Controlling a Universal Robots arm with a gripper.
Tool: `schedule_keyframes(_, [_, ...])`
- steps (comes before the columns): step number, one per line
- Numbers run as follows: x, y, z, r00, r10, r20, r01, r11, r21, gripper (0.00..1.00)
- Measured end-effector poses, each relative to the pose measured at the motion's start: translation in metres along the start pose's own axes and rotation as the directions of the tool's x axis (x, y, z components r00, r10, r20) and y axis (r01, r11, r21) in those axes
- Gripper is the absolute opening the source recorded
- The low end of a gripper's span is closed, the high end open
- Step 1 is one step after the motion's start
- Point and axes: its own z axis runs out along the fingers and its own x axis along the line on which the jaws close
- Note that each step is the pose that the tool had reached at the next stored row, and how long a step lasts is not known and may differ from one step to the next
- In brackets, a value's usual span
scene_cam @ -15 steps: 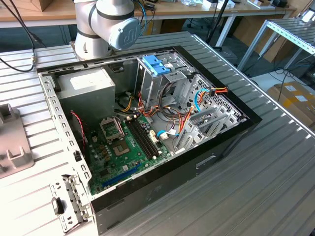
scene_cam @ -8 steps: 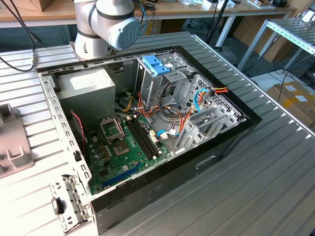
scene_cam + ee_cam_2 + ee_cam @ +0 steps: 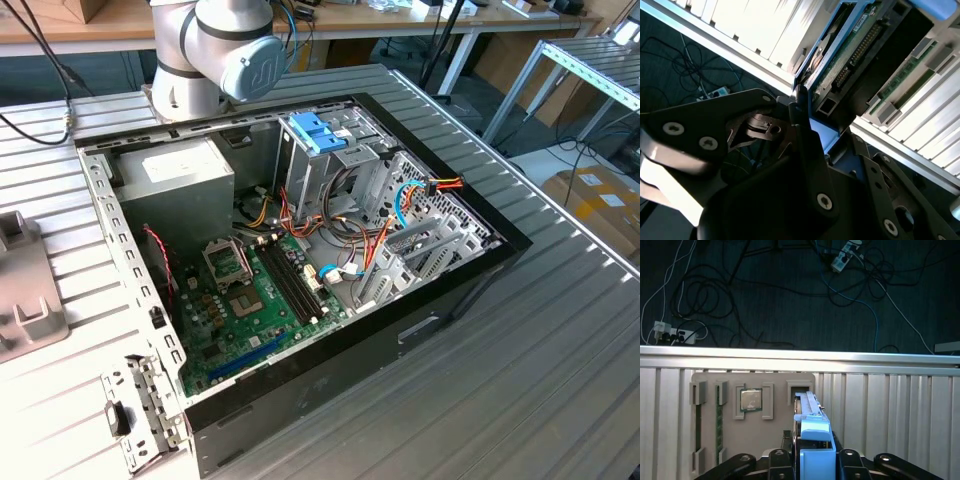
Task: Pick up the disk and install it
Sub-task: 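Pick up the disk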
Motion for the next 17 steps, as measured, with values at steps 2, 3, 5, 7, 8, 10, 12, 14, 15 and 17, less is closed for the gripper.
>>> schedule_keyframes(2, [0.0000, 0.0000, -0.0010, 1.0000, 0.000, 0.0000, 0.000, 1.0000, 0.0001, 0.37])
schedule_keyframes(3, [0.0000, 0.0000, -0.0013, 1.0000, 0.000, 0.0001, 0.000, 1.0000, 0.0002, 0.37])
schedule_keyframes(5, [-0.0001, 0.0001, -0.0029, 1.0000, 0.000, 0.0002, 0.000, 1.0000, 0.0000, 0.37])
schedule_keyframes(7, [-0.0001, 0.0001, -0.0040, 1.0000, 0.000, 0.0002, 0.000, 1.0000, 0.0002, 0.37])
schedule_keyframes(8, [-0.0001, 0.0001, -0.0044, 1.0000, 0.000, 0.0003, 0.000, 1.0000, 0.0002, 0.37])
schedule_keyframes(10, [-0.0001, 0.0001, -0.0052, 1.0000, 0.000, 0.0002, 0.000, 1.0000, 0.0001, 0.37])
schedule_keyframes(12, [-0.0002, 0.0002, -0.0064, 1.0000, 0.000, 0.0002, 0.000, 1.0000, 0.0001, 0.37])
schedule_keyframes(14, [-0.0002, 0.0002, -0.0079, 1.0000, 0.000, 0.0002, 0.000, 1.0000, 0.0000, 0.37])
schedule_keyframes(15, [-0.0003, 0.0002, -0.0086, 1.0000, 0.000, 0.0002, 0.000, 1.0000, 0.0000, 0.37])
schedule_keyframes(17, [-0.0003, 0.0003, -0.0095, 1.0000, 0.000, 0.0003, 0.000, 1.0000, 0.0001, 0.37])
